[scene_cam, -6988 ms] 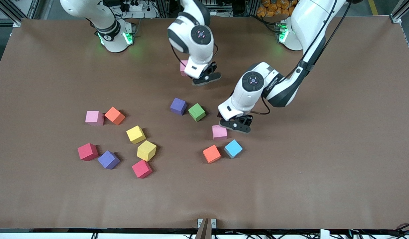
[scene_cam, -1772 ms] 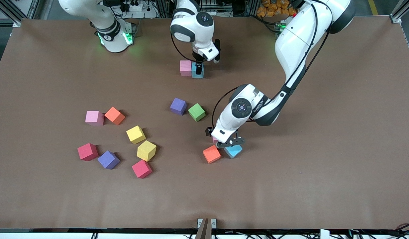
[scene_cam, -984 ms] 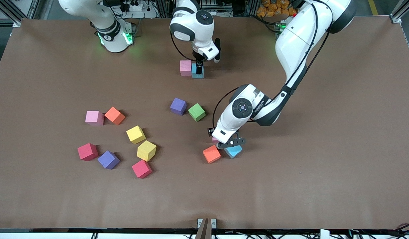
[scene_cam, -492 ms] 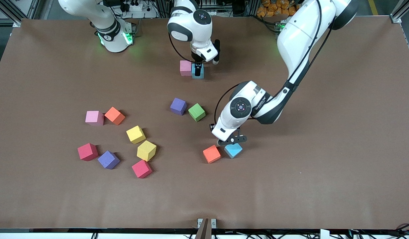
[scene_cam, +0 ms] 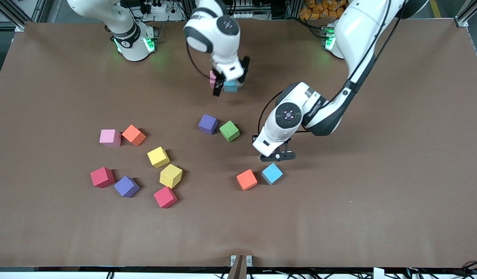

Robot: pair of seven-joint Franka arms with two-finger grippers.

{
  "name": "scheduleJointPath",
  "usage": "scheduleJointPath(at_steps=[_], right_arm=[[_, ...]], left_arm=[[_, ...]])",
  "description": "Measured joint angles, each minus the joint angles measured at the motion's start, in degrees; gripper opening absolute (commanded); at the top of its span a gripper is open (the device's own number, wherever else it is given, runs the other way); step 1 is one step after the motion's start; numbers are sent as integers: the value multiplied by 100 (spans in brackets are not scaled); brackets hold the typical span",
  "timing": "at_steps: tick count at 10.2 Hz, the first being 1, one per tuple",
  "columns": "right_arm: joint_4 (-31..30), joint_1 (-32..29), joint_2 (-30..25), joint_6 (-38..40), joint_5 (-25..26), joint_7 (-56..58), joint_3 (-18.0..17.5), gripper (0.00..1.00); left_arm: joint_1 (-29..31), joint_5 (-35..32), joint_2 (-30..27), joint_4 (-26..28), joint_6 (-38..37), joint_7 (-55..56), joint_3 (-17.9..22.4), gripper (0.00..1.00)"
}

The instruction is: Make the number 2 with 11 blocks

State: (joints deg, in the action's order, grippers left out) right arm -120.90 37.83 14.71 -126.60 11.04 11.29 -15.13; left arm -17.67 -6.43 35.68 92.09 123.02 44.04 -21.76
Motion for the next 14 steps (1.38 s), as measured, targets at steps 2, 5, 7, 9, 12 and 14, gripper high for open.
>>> scheduleJointPath(at_steps=[2,5,7,9,12,14], right_arm=[[35,-535,-17,13,1,3,425,100],[333,-1224,-114,-16,5,100,1301,100],[685,-1327,-16,-69,-21,91,1758,100],[856,-1493,323,-484,-126,76,1905,100],[942,-1631,1233,-1587,-265,40,1918,100],[1050,-1591,1470,-1690,-492,39,1902,100]], left_arm=[[217,0,-198,266,-32,-16,-234,5],[791,0,-571,926,-41,-15,-1134,0],[1263,0,-912,1470,-29,10,-1808,0],[1585,0,-1198,1804,-23,-44,-2147,0],[1619,-13,-1373,1930,-19,-1123,-2742,0],[1603,-382,-1489,1964,-18,-2143,-3182,0]])
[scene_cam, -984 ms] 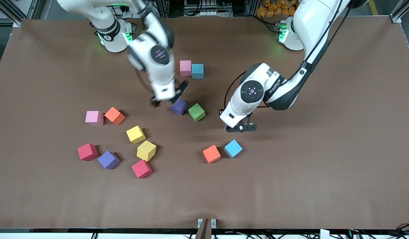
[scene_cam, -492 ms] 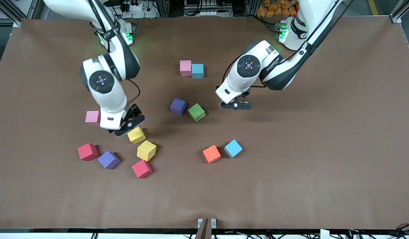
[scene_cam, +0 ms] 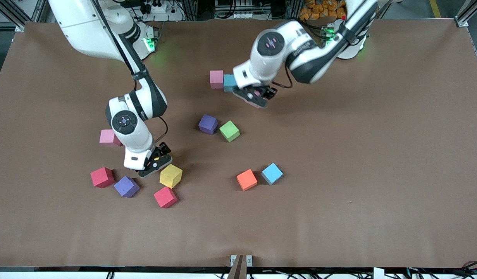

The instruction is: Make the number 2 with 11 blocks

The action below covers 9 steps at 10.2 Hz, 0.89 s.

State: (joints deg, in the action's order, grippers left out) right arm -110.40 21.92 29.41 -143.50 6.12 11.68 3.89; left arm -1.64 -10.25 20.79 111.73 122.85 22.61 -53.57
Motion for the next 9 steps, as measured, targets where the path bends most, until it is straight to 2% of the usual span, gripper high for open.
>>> scheduleJointPath(at_steps=[5,7,9], right_arm=[[12,-13,15,70,-102,-8,6,100],[-33,-30,31,75,-363,-10,15,100],[-62,-30,40,86,-494,-10,18,100]], left_arm=[[-14,-378,-65,82,2,-3119,-383,0],[-46,-460,-53,270,95,-3861,-606,0],[-97,-564,-46,1027,1167,-3945,-784,0]])
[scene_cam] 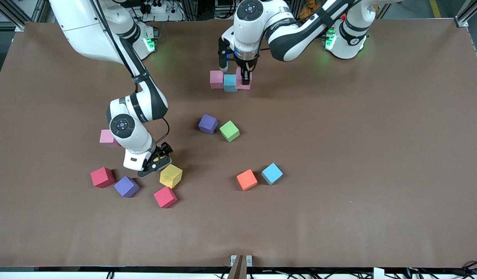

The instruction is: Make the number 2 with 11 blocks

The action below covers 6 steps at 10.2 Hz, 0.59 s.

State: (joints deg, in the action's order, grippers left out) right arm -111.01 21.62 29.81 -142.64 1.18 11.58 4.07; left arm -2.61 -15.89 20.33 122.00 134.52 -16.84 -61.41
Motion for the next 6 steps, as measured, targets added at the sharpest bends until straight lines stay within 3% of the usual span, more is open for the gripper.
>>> scheduleJointPath(at_steps=[1,2,3,4,6], right_arm=[[-17,-4,2,1,-7,-2,3,100],[-42,-15,2,1,-10,-4,5,76],[-69,-25,2,1,-12,-4,12,16],[-87,-31,1,1,-12,-4,16,0],[-107,-35,-25,14,-18,-4,13,0]], left_arm=[[-25,-46,3,439,619,0,-8,0],[-22,-99,6,767,986,0,-8,0],[-5,-105,5,922,1095,0,-8,0],[19,-106,4,964,1105,0,-6,0],[74,-106,7,1098,1104,26,-1,0]])
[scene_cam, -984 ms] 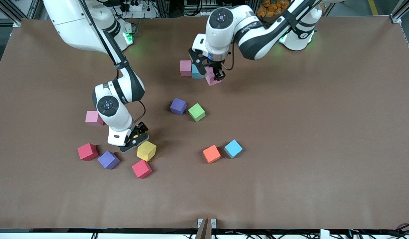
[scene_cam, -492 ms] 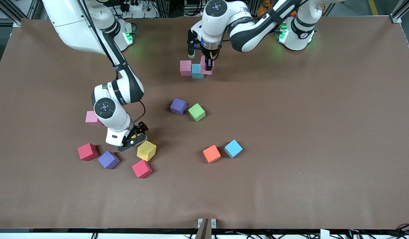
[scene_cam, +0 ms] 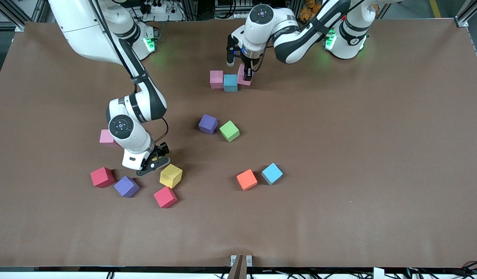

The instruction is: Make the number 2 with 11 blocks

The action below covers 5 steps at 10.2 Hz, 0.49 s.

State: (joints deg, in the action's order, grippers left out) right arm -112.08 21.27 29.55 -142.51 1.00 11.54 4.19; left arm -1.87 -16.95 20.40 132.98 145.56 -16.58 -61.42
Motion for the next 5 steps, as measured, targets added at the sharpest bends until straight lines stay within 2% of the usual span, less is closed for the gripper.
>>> scheduleJointPath(at_steps=[5], right_arm=[[-1,0,-76,23,-1,-1,-1,0]], left_arm=[[38,0,116,191,82,83,16,0]])
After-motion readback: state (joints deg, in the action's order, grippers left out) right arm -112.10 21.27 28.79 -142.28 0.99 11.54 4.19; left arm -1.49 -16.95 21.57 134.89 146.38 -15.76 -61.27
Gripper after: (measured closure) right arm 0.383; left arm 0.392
